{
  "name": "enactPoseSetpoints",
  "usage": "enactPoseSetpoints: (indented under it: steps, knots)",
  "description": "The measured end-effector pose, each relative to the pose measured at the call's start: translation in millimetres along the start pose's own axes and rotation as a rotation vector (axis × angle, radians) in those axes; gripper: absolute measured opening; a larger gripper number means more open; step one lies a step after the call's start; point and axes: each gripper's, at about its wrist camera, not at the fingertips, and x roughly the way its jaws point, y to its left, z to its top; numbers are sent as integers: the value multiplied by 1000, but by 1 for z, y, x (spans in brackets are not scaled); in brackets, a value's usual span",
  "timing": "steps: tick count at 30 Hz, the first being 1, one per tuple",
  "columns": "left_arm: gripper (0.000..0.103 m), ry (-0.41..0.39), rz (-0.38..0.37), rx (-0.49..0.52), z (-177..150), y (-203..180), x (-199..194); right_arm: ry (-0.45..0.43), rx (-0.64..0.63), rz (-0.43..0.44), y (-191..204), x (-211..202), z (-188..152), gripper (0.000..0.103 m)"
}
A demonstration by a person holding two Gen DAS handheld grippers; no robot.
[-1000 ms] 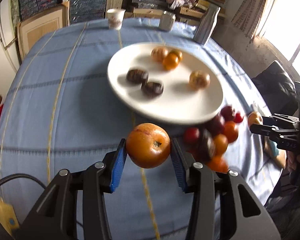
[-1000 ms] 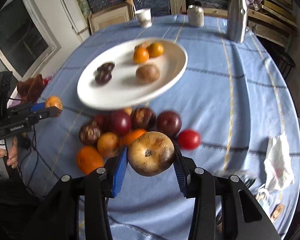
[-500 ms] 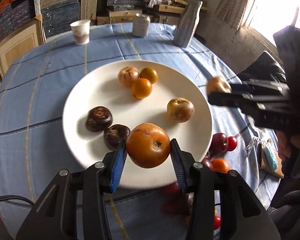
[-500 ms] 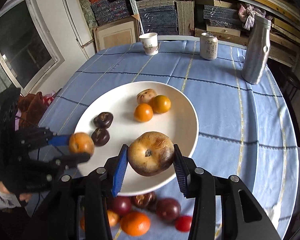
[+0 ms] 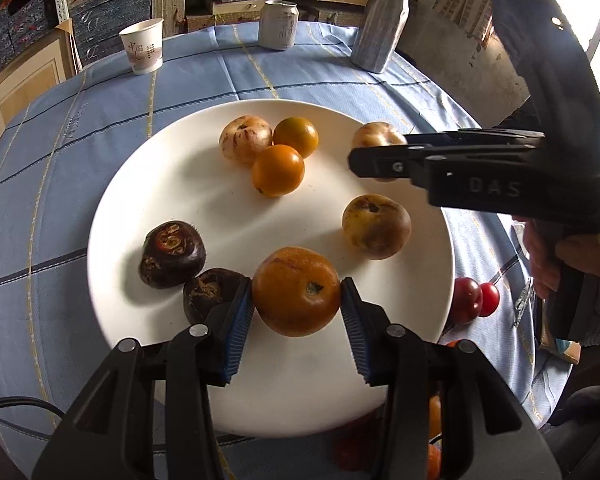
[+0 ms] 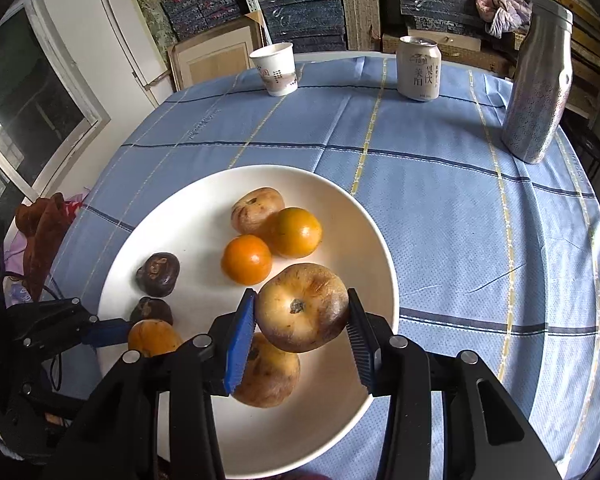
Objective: Organize fruits
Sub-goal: 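Carry both apples onto the white plate and open both tools, then move both open tools back toward the remaining fruit cluster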
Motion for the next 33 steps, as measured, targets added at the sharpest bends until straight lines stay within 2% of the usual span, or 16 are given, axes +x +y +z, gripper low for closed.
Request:
enactPoseSetpoints:
  steps: [9,14,18,27,33]
  knots:
    - [44,4,15,-13,0,-1,-3,-24,23,9,0,-11,-2,53]
    - [60,-50,44,-15,1,-4,-22,-50,25,11,3,-30,-7,53]
    - [61,-74,56,-15,-1,-8,-37,-70,25,8,5,-47,-16,55]
    - [71,-107,81,-3,-19,-18,-63,-94,36,-8,10,-85,-55,59]
    - [73,-80,85,-46,-49,-11,-70,-46,55,-31,5,-92,-101,61]
